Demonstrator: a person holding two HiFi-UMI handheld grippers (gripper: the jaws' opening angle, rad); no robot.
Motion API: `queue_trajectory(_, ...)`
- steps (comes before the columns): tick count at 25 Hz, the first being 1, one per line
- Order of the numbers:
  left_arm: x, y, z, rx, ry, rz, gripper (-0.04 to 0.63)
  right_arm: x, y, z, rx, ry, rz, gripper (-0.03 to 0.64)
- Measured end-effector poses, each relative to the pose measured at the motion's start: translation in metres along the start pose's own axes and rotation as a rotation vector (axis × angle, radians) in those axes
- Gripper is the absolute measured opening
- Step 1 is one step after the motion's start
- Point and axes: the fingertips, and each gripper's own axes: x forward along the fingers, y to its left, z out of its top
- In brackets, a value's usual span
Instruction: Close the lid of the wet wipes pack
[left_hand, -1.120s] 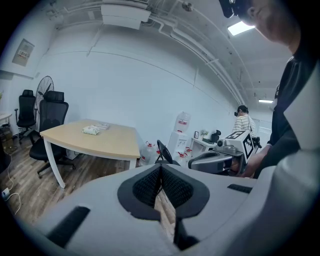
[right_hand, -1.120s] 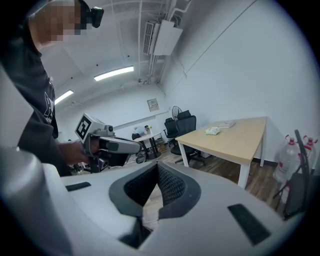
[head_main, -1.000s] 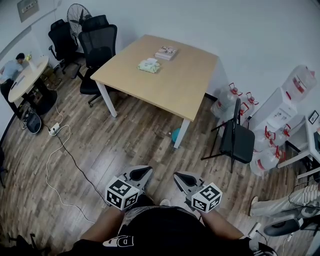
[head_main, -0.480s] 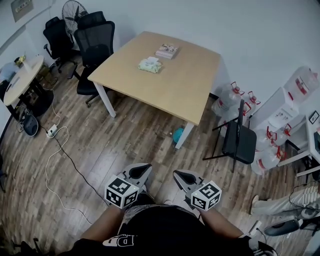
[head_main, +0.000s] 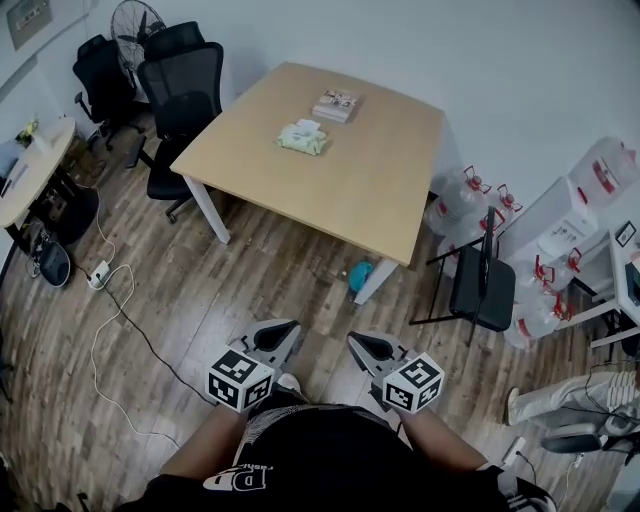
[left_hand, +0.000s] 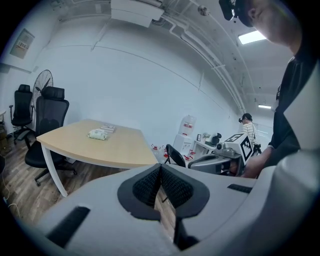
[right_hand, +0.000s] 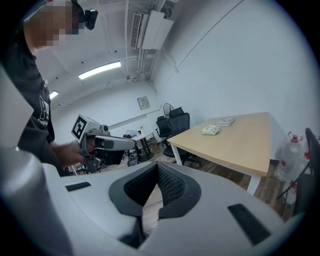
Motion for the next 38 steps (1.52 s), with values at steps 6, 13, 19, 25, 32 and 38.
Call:
queue_trajectory(6, -0.003, 0.037, 0.012, 0.009, -0.001, -0.026, 0.018, 0.033, 0.002, 0.017, -0.007, 0.001, -0.019, 0.005)
queue_trajectory(13, -0.012, 0.07, 0.01, -0.01, -0.016, -0.033, 0.018, 0.068, 0.01, 0.019, -0.028, 0.025, -0.021, 0.005)
queue_trajectory(19, -0.016, 0.087, 0.01, -0.006, -0.009, -0.04, 0.018, 0.085, 0.011, 0.027, -0.032, 0.02, -0.027, 0.005)
queue_trajectory(25, -0.009, 0.099, 0.019, 0.001, 0.001, -0.043, 0.018, 0.096, -0.001, 0.036, -0.013, 0.002, -0.035, 0.005)
queue_trajectory(32, 0.018, 0.119, 0.025, -0.002, 0.015, -0.038, 0.018, 0.116, -0.034, 0.046, 0.009, -0.011, -0.031, 0.005)
queue_trajectory(38, 0.052, 0.144, 0.043, -0.009, 0.025, -0.022, 0.018, 0.143, -0.08, 0.069, 0.024, -0.026, -0.018, 0.005)
